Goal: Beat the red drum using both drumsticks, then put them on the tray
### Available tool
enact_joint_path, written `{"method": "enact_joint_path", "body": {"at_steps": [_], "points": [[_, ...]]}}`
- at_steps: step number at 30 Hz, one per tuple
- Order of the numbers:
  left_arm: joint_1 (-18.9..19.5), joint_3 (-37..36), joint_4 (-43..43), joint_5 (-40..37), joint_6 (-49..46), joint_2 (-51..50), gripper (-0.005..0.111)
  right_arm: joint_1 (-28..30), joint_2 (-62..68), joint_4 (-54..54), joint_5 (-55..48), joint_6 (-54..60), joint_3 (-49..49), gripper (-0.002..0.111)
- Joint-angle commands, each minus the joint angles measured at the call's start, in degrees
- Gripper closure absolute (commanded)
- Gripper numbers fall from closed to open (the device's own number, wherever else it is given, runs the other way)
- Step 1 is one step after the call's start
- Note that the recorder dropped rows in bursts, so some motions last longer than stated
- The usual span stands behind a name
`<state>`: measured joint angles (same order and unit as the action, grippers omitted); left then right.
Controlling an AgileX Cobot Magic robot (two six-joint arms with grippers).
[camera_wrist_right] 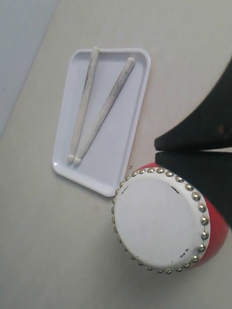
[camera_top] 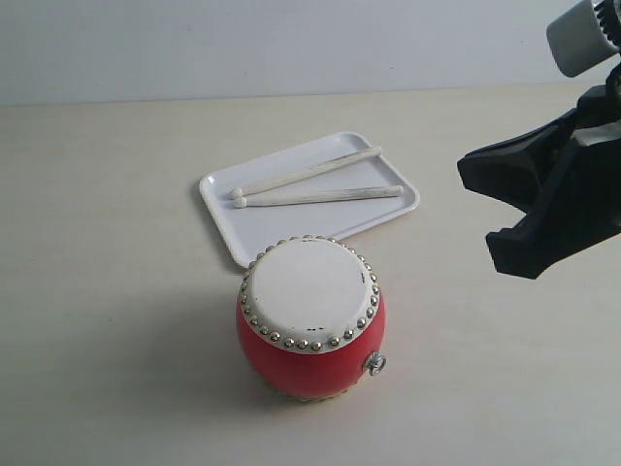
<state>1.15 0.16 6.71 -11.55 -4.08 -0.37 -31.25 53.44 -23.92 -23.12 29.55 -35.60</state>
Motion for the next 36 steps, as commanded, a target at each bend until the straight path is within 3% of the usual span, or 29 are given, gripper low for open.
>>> {"method": "enact_joint_path", "body": {"at_steps": [1, 6, 36], "points": [[1.39, -0.16, -0.57, -0.58, -0.41, 0.37, 0.107, 0.05, -0.17, -0.09, 0.52, 0.55, 0.19, 0.108], [2.71, -0.16, -0.73, -9.67, -5.94, 0.37, 0.107, 0.05, -0.17, -0.09, 0.52, 0.55, 0.19, 0.108], [2.98, -0.16, -0.73, -9.54, -8.33, 0.37, 0.107, 0.05, -0.17, -0.09, 0.52, 0.55, 0.19, 0.108]]}}
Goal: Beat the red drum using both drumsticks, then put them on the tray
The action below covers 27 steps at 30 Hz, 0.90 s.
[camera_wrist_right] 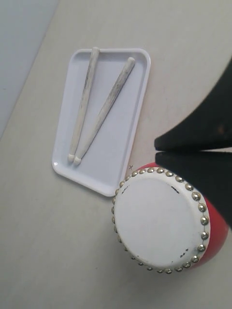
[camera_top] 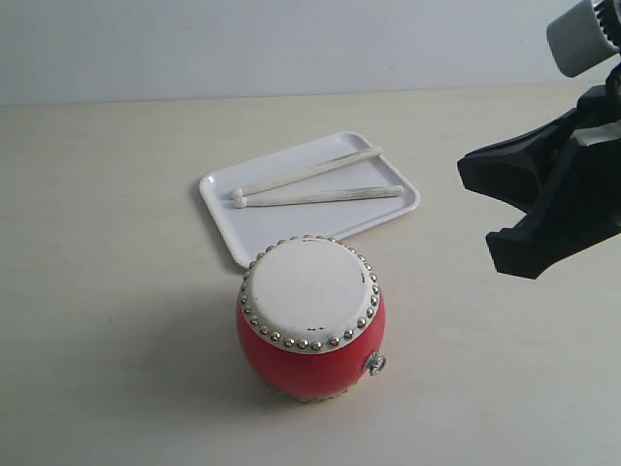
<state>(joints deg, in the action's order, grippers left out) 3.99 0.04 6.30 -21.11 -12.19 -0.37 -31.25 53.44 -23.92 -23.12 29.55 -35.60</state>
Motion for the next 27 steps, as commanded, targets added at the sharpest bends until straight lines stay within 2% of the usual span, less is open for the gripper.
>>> {"method": "enact_joint_path", "body": {"at_steps": [1, 13, 18, 25, 27], "points": [[0.14, -0.04, -0.32, 0.01, -0.21, 0.37, 0.107, 0.05, -0.17, -0.09, 0.52, 0.55, 0.19, 0.108], [0.14, -0.04, -0.32, 0.01, -0.21, 0.37, 0.107, 0.84, -0.43, 3.40, 0.52, 2.30, 0.19, 0.108], [0.14, -0.04, -0.32, 0.01, -0.21, 0.37, 0.107, 10.23, -5.19, -0.09, 0.30, -0.36, 0.31, 0.108], [0.14, -0.04, -0.32, 0.01, -0.21, 0.37, 0.107, 31.83, -21.33, -4.07, 1.52, -1.65, 4.12, 0.108], [0.14, -0.04, -0.32, 0.01, -0.21, 0.37, 0.107, 34.03, -24.24, -4.07, 2.88, -1.81, 5.27, 0.108]]}}
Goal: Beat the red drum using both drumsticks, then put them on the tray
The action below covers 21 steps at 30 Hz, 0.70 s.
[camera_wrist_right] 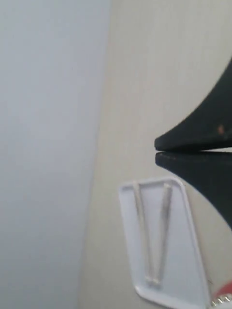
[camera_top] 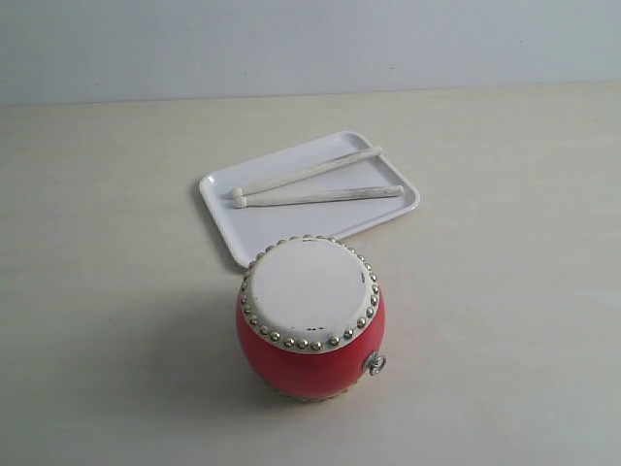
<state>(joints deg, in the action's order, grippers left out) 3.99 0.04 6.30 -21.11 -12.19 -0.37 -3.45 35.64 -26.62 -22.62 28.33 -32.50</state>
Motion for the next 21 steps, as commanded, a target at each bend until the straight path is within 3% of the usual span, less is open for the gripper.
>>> {"method": "enact_joint_path", "body": {"at_steps": [1, 12, 21], "points": [[0.14, -0.04, -0.32, 0.01, -0.21, 0.37, 0.107, 6.98, -7.95, -1.37, 2.93, -0.37, 2.60, 0.108], [0.14, -0.04, -0.32, 0.01, -0.21, 0.37, 0.107, 7.18, -10.08, -0.41, 8.84, -0.94, 7.61, 0.108], [0.14, -0.04, -0.32, 0.01, -0.21, 0.37, 0.107, 7.18, -11.94, 2.53, 18.03, -9.77, 17.52, 0.108]]}}
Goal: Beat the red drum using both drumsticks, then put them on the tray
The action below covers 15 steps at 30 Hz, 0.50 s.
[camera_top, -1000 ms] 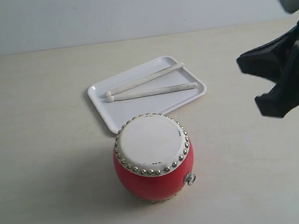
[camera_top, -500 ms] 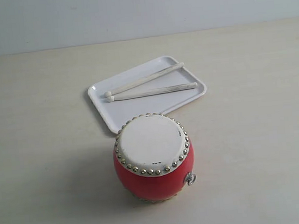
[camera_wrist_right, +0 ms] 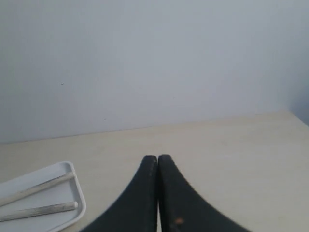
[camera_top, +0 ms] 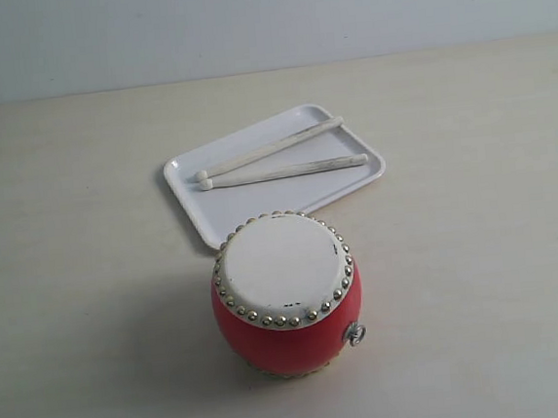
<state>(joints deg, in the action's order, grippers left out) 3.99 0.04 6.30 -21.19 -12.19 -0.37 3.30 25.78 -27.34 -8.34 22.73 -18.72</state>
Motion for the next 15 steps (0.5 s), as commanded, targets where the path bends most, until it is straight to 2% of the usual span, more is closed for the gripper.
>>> {"method": "enact_joint_path", "body": {"at_steps": [1, 6, 8, 15], "points": [[0.14, -0.04, -0.32, 0.09, -0.21, 0.37, 0.107, 0.43, -3.81, 6.05, 3.74, -6.60, 4.91, 0.108], [0.14, -0.04, -0.32, 0.09, -0.21, 0.37, 0.107, 0.43, -10.85, 25.08, 2.41, -26.57, 11.17, 0.108], [0.14, -0.04, -0.32, 0.09, -0.21, 0.37, 0.107, 0.43, -12.71, 29.49, -0.47, -32.33, 13.67, 0.108], [0.14, -0.04, -0.32, 0.09, -0.21, 0.37, 0.107, 0.43, -17.72, 29.87, -8.48, -33.32, 17.81, 0.108]]}}
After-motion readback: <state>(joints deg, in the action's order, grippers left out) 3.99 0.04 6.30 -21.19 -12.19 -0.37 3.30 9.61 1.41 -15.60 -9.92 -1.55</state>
